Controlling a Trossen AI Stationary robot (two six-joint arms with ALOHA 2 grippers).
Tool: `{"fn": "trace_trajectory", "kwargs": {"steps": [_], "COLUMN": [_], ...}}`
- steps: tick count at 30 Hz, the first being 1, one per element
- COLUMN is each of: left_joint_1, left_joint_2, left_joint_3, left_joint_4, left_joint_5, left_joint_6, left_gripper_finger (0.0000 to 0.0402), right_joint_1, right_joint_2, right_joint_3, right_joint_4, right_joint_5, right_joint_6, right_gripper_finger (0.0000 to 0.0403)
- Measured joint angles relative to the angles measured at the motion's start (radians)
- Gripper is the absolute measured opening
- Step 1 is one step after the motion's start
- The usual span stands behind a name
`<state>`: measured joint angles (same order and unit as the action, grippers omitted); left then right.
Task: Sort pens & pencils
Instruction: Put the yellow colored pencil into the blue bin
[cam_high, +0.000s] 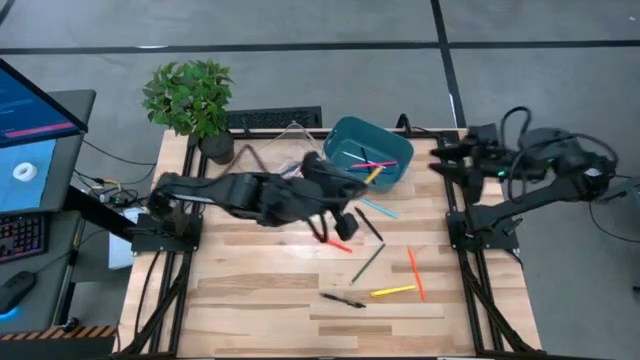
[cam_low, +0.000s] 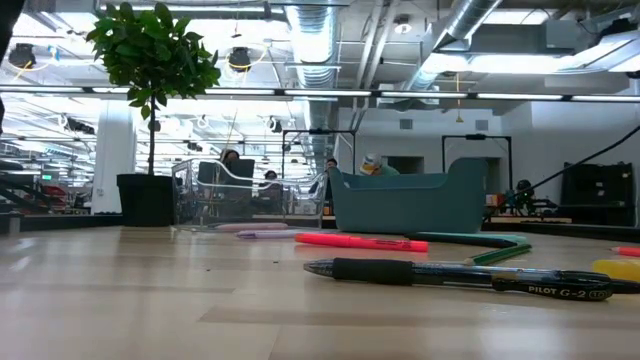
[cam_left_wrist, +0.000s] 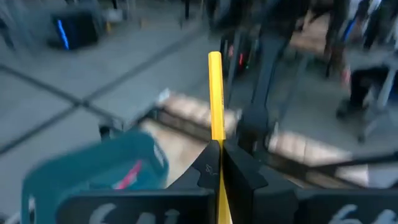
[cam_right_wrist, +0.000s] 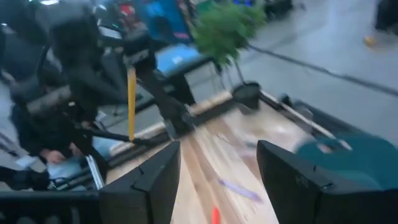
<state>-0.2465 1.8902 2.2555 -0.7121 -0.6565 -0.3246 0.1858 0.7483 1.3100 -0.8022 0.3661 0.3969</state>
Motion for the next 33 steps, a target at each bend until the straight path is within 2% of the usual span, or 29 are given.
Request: {"fn": "trace_trajectory", "kwargs": {"steps": [3,7,14,24,33], "left_joint_1": [-0.016,-0.016,-0.009,-0.008,-0.005], "left_joint_2": [-0.040,-0.062,-0.059,-0.058,-0.058], "left_joint_3": [0.000,0.001,0.000,0.000,0.000], "left_joint_4": [0.076,0.159,0.199,0.216,0.218], "left_joint_5": [-0.045,-0.048,-0.039,-0.030,-0.030], "left_joint_6": [0.073,0.143,0.182,0.201,0.202], "left_gripper_finger": [0.0000,0.0000,0.0000,0.0000,0.0000], "right_joint_1": [0.028,0.051,0.027,-0.047,-0.093], "right_joint_2": [0.009,0.064,0.256,0.390,0.404], "right_joint_3": [-0.096,-0.186,-0.199,-0.198,-0.197], "right_joint_4": [0.179,0.456,0.757,0.995,1.052], "right_joint_5": [-0.004,-0.036,-0.182,-0.322,-0.344], "right_joint_6": [-0.072,-0.188,-0.266,-0.216,-0.220], "right_gripper_finger": [0.0232,0.0232,0.0232,0.0243,0.0243]}}
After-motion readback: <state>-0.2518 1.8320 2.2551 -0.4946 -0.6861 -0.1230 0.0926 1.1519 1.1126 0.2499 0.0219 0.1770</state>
